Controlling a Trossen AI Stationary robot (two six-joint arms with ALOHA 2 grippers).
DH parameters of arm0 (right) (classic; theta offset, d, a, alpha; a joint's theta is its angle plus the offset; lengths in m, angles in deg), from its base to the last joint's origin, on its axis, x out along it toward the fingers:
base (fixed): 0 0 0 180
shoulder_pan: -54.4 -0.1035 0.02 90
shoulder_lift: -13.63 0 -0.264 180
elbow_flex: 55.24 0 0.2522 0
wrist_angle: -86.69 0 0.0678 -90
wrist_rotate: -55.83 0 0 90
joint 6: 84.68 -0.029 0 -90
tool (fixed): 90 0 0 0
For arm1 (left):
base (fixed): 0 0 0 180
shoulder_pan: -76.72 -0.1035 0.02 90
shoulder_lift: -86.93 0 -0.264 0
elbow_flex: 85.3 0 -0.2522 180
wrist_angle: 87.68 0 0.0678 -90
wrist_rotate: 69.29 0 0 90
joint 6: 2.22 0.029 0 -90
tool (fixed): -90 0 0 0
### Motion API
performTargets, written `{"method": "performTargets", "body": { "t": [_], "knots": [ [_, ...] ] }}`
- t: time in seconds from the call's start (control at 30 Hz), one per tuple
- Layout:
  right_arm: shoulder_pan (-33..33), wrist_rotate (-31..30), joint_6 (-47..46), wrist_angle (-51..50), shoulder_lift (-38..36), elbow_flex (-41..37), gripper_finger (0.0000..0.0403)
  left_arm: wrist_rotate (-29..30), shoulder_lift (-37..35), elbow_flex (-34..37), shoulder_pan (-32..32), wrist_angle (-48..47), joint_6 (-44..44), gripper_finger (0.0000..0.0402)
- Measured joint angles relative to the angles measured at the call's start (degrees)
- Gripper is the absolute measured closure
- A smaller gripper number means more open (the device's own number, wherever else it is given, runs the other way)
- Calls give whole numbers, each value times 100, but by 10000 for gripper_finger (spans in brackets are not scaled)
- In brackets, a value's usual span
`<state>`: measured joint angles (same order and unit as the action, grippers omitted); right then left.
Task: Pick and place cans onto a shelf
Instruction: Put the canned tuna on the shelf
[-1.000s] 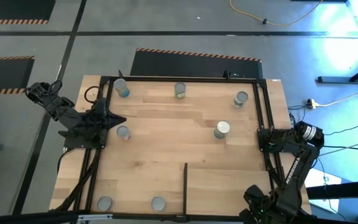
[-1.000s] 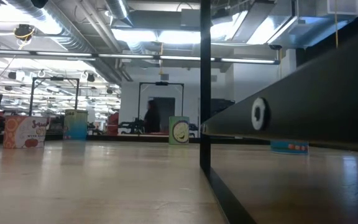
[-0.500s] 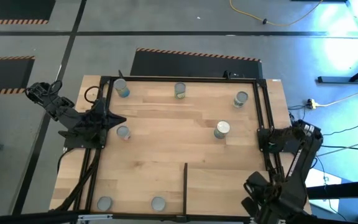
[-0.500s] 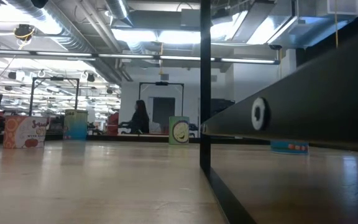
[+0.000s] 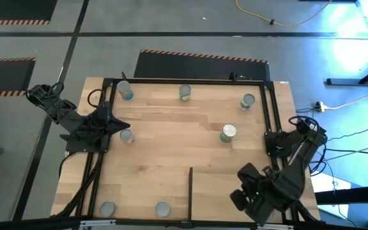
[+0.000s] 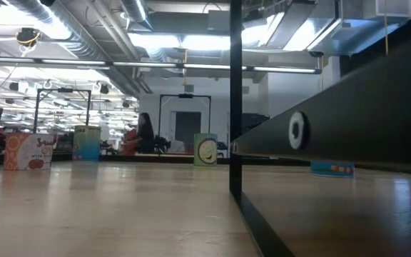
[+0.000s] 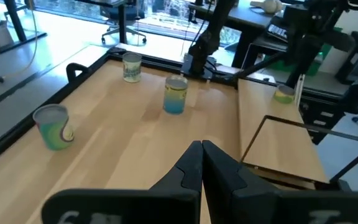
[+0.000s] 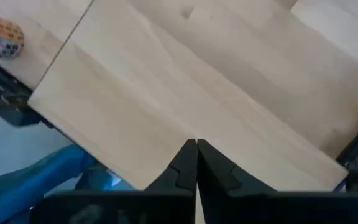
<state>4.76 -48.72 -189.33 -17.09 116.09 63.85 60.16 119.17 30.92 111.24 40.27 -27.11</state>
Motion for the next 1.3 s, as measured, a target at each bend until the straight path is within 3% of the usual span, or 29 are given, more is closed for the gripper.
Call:
{"method": "performTargets", "body": {
  "t": [0.13,0.47,0.8,0.97,1.13,1.3],
  "knots": [
    [349,-48,472,-6,-1,156,399,-19,1,0,0,-199,4,401],
    [1171,-1055,2588,2,-1,1190,401,-556,1,0,0,-518,-217,397],
    [1892,-1132,4048,-2,-2,1357,399,-1004,-12,0,-2,-649,-926,346],
    [2123,-1131,4404,-4,-1,1386,397,-1978,-9,0,0,-1024,-1301,325],
    [2438,-1148,5107,0,-1,1608,396,-3893,117,0,6,-1376,-1923,326],
    [2718,-1218,6114,0,-1,1952,399,-4950,481,0,90,-1583,-2309,326]
  ]
}}
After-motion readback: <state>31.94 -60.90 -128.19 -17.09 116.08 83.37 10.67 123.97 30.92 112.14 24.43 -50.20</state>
